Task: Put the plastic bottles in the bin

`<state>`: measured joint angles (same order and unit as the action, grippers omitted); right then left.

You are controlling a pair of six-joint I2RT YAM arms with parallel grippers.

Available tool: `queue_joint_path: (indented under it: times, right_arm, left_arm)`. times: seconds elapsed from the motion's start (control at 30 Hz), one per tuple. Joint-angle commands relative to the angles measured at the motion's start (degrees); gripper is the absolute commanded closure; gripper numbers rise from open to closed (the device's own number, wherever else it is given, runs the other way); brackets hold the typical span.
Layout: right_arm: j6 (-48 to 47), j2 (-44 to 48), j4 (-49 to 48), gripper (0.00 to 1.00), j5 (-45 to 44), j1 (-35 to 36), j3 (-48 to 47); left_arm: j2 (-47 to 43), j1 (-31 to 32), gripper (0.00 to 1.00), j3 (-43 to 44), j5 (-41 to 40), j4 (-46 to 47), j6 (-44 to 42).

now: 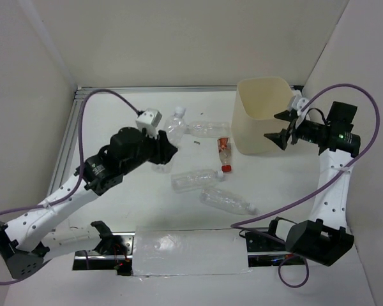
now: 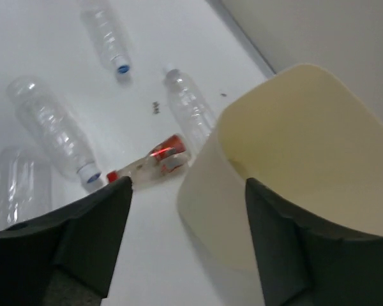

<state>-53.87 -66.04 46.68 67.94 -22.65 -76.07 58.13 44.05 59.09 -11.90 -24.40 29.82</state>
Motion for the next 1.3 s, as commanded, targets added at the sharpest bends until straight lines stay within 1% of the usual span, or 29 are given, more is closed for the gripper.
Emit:
queue_joint_path:
  times: [0.0, 0.03, 0.07, 0.13, 0.17, 0.2, 0.23, 0.27, 0.3, 0.33, 0.43, 0.47, 0.5, 0.57, 0.67, 0.7, 0.8, 0.83, 0.87, 0.9, 0.97, 1.0, 1.03, 1.1, 1.13, 1.2, 1.23, 1.27]
  right_arm:
    - [-32.04, 1.09, 26.11, 0.19, 7.82, -0.20, 1.54]
    - [-36.79, 1.79, 28.62, 0.16, 8.34, -0.20, 1.54]
    - [-36.84, 2.40, 28.65, 0.16, 7.82, 0.50, 2.24]
    - [-36.84, 4.07, 28.65, 0.20, 4.85, 1.82, 4.26]
    - [-37.71, 6.25, 28.65, 0.25, 3.53, 3.48, 5.22]
    - [-38.24, 7.32, 28.65, 0.33, 2.29, 4.36, 6.28]
    - [-38.24, 8.29, 28.65, 0.57, 0.54, 5.24, 8.55]
    - [-38.24, 9.78, 28.65, 0.74, -0.17, 6.56, 9.79]
    - [-38.24, 10.40, 28.65, 0.88, -0.79, 7.09, 12.24]
    - [-38.24, 10.93, 28.65, 0.97, -0.79, 7.10, 13.57]
    - [-36.14, 13.12, 26.99, 0.97, -2.46, 8.42, 18.39]
    - [-36.13, 13.83, 26.98, 0.97, -3.25, 8.42, 19.55]
    - [-35.44, 15.40, 26.45, 0.97, -4.21, 8.42, 20.60]
    - [-33.25, 16.99, 24.52, 0.97, -5.70, 8.94, 23.42]
    - [-32.71, 19.54, 23.91, 0.95, -7.03, 8.94, 26.41]
    - [-32.18, 20.07, 23.90, 0.95, -7.56, 9.47, 27.11]
    - [-30.34, 21.30, 22.50, 0.94, -7.56, 9.47, 29.49]
    - [-29.72, 21.30, 21.97, 0.94, -7.56, 9.47, 29.49]
    - [-29.11, 21.30, 20.92, 0.89, -7.56, 9.47, 30.27]
    - [-27.45, 21.30, 20.22, 0.85, -7.56, 9.47, 30.89]
    - [-26.03, 21.30, 18.99, 0.74, -7.56, 9.47, 31.42]
    - [-25.50, 21.30, 18.28, 0.62, -7.56, 9.47, 31.42]
    - [-25.50, 21.30, 18.28, 0.58, -7.56, 9.47, 31.42]
    - [-24.89, 21.92, 17.75, 0.49, -7.56, 9.47, 32.04]
    - [-24.19, 22.53, 17.05, 0.44, -7.56, 9.47, 32.04]
    - [-24.18, 23.24, 17.05, 0.41, -8.09, 9.47, 32.57]
    - [-24.18, 24.02, 17.05, 0.35, -8.09, 9.47, 33.09]
    - [-24.18, 24.73, 16.35, 0.32, -8.09, 9.47, 33.62]
  left_arm:
    - [5.57, 0.33, 1.00, 8.30, 11.79, 15.85, -11.09]
    - [11.77, 0.33, 1.00, 14.33, 15.03, 17.79, -12.84]
    - [15.31, 0.33, 1.00, 17.87, 16.72, 19.64, -13.38]
    - [22.34, 0.33, 1.00, 25.07, 19.53, 23.69, -13.39]
    - [28.90, 0.33, 1.00, 31.46, 22.51, 25.27, -13.39]
    - [31.93, 0.33, 1.00, 34.05, 23.41, 27.28, -12.69]
    - [34.74, 0.33, 1.00, 36.34, 25.24, 31.74, -12.16]
    - [39.73, -0.19, 1.00, 40.27, 25.26, 34.13, -10.77]
    - [42.04, -0.20, 0.98, 41.88, 25.96, 36.68, -9.71]
    - [44.24, -0.20, 0.98, 43.46, 26.57, 41.58, -8.48]
    - [50.83, -0.72, 0.96, 46.99, 27.11, 50.56, -2.68]
    - [52.16, -0.72, 0.96, 47.52, 27.11, 55.99, 0.81]
    - [53.48, -1.24, 0.96, 49.09, 27.11, 57.87, 2.59]
    - [56.91, -1.77, 0.94, 51.38, 27.63, 60.69, 7.32]
    - [60.24, -1.78, 0.94, 56.21, 28.86, 62.28, 10.95]
    - [61.13, -2.30, 0.94, 58.66, 30.69, 62.81, 13.48]
    - [65.07, -2.30, 0.94, 62.01, 32.72, 65.35, 18.67]
    - [66.23, -2.30, 0.94, 64.55, 32.73, 65.36, 18.69]
    - [67.19, -2.30, 0.93, 65.70, 31.77, 63.27, 18.69]
    - [68.16, -1.52, 0.85, 66.76, 29.15, 62.29, 16.60]
    - [70.45, -0.64, 0.82, 68.08, 26.15, 60.80, 14.31]
    - [71.41, -0.63, 0.79, 68.70, 24.75, 58.88, 13.43]
    - [72.47, -0.03, 0.69, 69.31, 23.08, 58.86, 12.90]
    - [75.02, -0.02, 0.68, 69.85, 21.49, 58.86, 12.89]
    - [75.90, 0.50, 0.66, 72.19, 20.26, 57.55, 12.37]
    - [79.31, 0.51, 0.56, 75.37, 20.25, 56.66, 12.36]
    - [80.55, 1.03, 0.54, 79.30, 20.25, 53.87, 12.36]
    - [82.56, 1.04, 0.49, 81.16, 19.73, 52.72, 11.84]
